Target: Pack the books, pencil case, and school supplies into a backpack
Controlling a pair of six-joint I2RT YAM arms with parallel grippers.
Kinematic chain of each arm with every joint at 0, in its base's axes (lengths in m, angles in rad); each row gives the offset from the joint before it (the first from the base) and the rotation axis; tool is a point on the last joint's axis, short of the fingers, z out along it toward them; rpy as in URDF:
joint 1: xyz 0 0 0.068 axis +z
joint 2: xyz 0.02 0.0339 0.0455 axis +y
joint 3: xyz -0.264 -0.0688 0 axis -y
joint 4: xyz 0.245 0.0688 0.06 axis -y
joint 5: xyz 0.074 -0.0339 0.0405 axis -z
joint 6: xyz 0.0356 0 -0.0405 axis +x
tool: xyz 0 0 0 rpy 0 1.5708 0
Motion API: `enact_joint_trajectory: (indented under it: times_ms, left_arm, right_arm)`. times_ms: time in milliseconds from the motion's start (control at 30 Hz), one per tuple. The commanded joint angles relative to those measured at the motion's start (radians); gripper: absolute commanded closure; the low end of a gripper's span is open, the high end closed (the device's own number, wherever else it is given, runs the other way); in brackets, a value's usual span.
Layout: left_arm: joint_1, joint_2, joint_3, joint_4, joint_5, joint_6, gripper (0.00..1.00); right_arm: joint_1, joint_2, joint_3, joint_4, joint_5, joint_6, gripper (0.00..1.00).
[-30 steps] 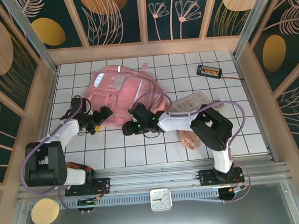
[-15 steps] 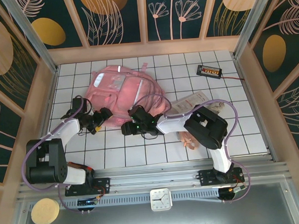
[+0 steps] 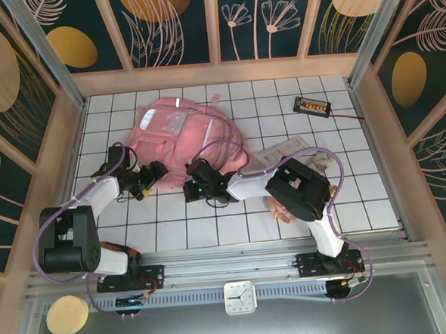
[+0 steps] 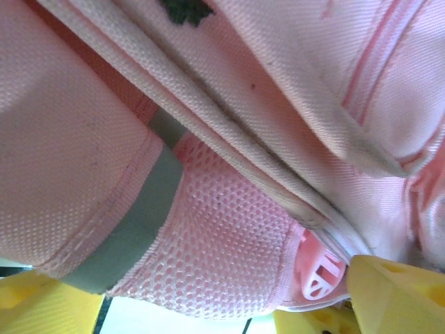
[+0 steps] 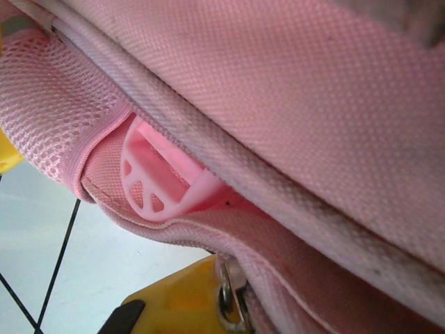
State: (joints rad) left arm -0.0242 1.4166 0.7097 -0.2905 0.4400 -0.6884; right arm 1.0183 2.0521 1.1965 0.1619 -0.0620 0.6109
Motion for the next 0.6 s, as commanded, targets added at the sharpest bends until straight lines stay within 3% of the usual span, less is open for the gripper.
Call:
enact_joint_trajectory:
  times_ms: [0, 167, 267, 400, 533, 567]
  left_arm:
    - [0.007, -0.105, -0.048, -0.008, 0.043, -0.071, 0.01]
    - [-0.008, -0.271, -0.201, 0.124, 0.086, -0.288, 0.01]
    - [-0.030, -0.295, -0.268, 0.228, 0.082, -0.391, 0.01]
    - [-0.096, -0.256, -0.294, 0.385, 0.042, -0.514, 0.01]
    - [-0.145, -0.119, -0.278, 0.532, -0.015, -0.566, 0.01]
    - [-0.150, -0.077, -0.271, 0.563, -0.022, -0.567, 0.06]
  right_arm:
    - [0.002, -0.052, 0.054, -0.092, 0.022, -0.034, 1.00]
    - [-0.004, -0.101, 0.114, -0.203, -0.044, -0.072, 1.00]
    - [-0.003, -0.106, 0.149, -0.231, -0.088, -0.080, 1.00]
    - [0.001, -0.121, 0.180, -0.259, -0.125, -0.090, 1.00]
    - [0.007, -0.128, 0.198, -0.294, -0.160, -0.096, 1.00]
    - [0.008, -0.130, 0.203, -0.305, -0.168, -0.097, 1.00]
